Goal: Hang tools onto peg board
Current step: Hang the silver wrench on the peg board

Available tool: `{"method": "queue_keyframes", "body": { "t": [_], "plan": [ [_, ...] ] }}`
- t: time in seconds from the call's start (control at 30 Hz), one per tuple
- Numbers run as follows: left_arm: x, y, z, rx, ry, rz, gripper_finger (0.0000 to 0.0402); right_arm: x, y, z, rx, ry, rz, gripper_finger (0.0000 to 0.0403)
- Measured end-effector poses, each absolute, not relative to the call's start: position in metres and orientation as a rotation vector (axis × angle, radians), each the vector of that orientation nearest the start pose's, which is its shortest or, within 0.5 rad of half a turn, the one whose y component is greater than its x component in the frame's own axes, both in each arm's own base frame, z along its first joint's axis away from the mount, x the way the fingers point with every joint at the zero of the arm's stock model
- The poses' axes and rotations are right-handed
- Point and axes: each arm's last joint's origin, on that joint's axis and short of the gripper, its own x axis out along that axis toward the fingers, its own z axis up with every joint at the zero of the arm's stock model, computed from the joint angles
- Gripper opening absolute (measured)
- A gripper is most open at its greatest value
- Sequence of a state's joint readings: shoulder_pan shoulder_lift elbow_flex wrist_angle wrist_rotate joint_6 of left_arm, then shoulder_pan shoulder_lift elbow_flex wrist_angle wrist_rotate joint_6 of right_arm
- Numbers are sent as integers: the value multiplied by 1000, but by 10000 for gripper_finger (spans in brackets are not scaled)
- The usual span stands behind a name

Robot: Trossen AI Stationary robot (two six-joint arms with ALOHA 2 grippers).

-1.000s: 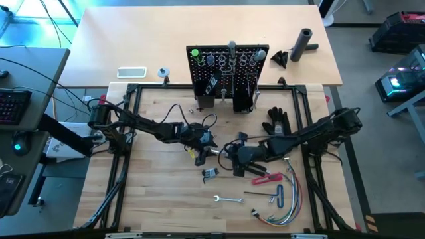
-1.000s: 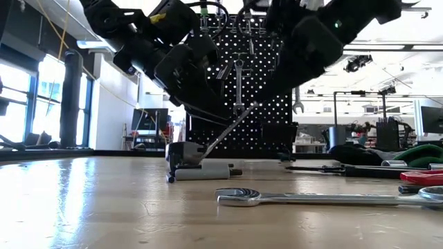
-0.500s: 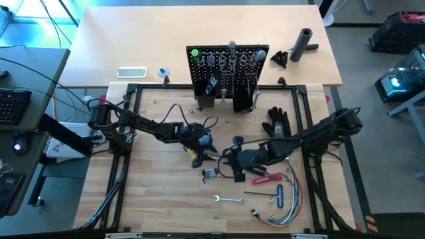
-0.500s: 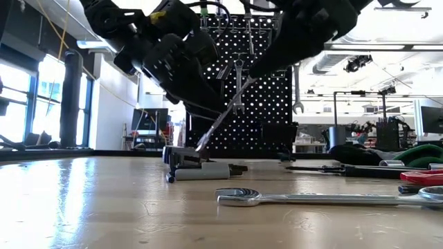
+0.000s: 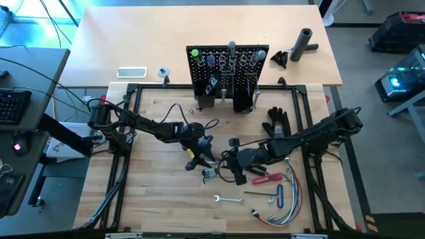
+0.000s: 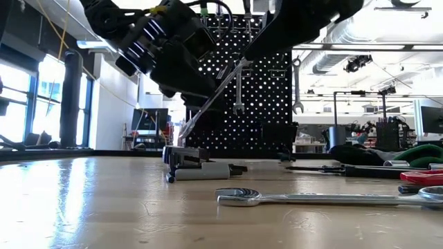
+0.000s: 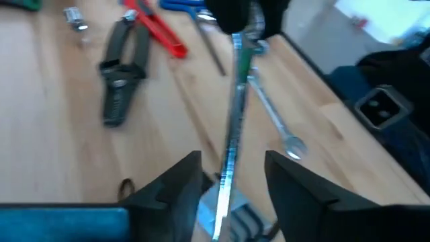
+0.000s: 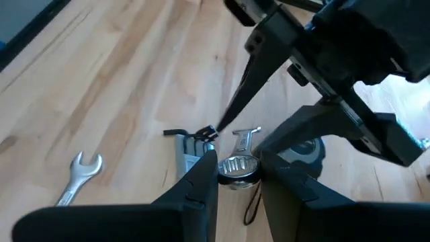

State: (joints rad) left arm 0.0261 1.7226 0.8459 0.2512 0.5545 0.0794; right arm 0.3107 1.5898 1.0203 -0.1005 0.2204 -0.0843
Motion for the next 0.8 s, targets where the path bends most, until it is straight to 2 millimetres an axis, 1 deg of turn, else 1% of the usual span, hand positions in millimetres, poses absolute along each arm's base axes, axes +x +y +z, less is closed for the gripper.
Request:
{"method": "queue_keyframes", "body": {
  "t": [0.17,0.3,0.43,0.63,0.73,0.8],
  "plan": [
    [338,-6,161,-119,572,-583,104,325,99,226,-267,641,172,76],
    [338,-6,163,-125,555,-595,76,325,99,228,-283,625,179,76],
    [340,-7,163,-147,530,-622,68,327,100,230,-294,591,185,76],
    [340,-7,159,-158,553,-635,65,328,100,231,-302,583,197,76],
    [340,-7,158,-148,551,-649,54,327,101,231,-299,585,211,76],
    [340,-8,158,-143,542,-675,39,327,101,230,-294,585,226,76]
  ]
}}
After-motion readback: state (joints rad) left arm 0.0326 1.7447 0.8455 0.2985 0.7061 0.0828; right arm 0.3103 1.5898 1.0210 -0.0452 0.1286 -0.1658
